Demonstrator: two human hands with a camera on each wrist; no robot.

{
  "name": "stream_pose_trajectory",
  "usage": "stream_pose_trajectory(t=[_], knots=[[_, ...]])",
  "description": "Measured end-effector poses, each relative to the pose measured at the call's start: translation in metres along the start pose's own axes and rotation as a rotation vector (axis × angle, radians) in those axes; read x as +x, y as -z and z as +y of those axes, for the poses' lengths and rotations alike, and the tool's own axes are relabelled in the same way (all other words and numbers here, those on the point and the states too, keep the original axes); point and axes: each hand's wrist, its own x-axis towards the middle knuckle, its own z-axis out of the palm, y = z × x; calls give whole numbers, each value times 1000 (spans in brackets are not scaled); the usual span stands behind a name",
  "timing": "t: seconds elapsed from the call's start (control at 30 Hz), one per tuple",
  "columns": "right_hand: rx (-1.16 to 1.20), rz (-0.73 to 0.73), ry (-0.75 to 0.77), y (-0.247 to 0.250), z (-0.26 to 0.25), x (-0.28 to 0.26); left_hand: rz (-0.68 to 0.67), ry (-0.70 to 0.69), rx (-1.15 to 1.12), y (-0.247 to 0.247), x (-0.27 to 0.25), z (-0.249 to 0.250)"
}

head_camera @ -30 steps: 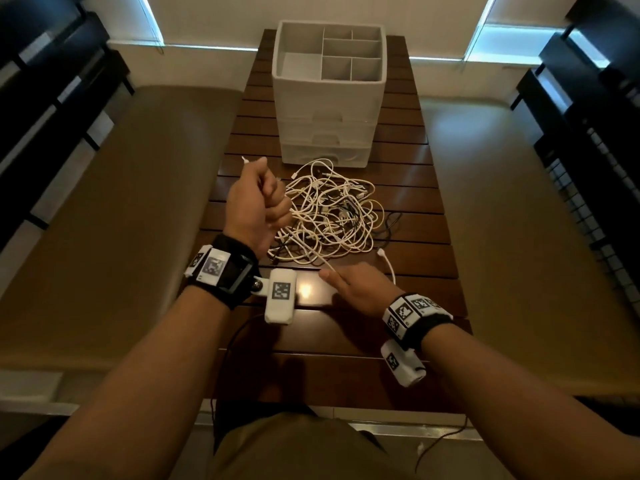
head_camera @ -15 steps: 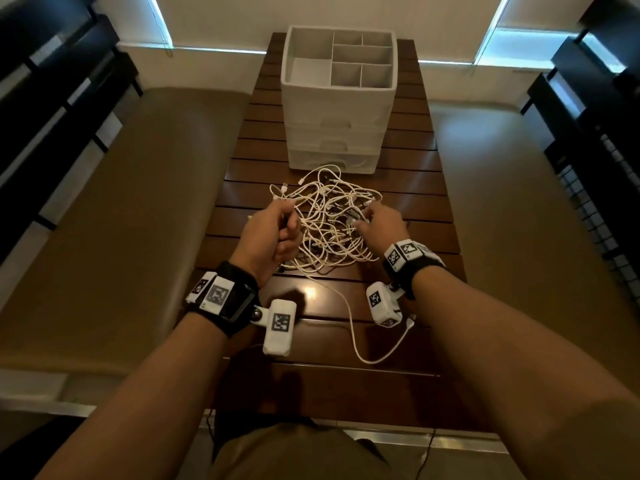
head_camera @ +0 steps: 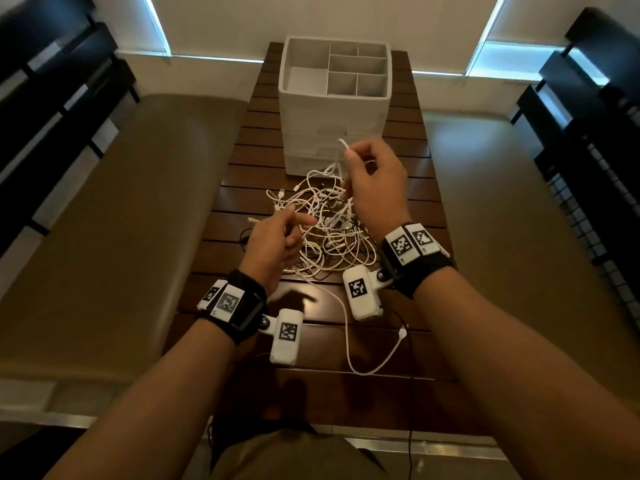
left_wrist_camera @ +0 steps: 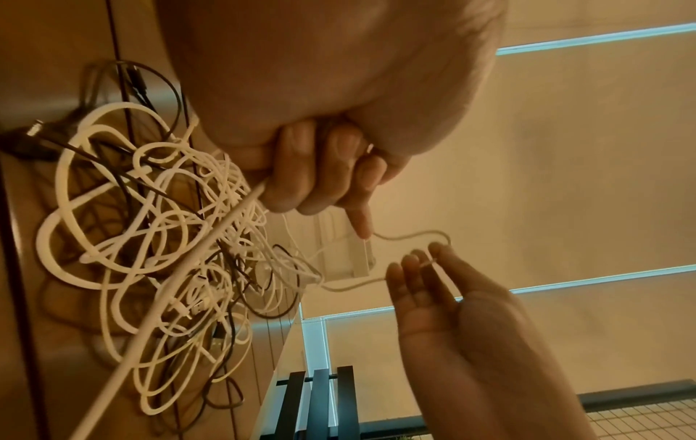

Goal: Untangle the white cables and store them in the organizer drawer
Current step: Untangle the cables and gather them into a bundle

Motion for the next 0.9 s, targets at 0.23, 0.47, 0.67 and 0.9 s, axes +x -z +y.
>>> stream_pose_trajectory(t=[0.23, 0.47, 0.67, 0.9], knots=[[-227, -424, 130, 0, 8, -40, 6, 26, -16, -11, 9, 14], [-379, -649, 310, 4, 17, -67, -164, 117, -178, -12, 25, 32], [-521, -681, 226, 8, 48, -83, -374, 73, -255, -7, 27, 67], [-554, -759, 153, 15, 55, -91, -305, -22, -137, -2, 20, 83]])
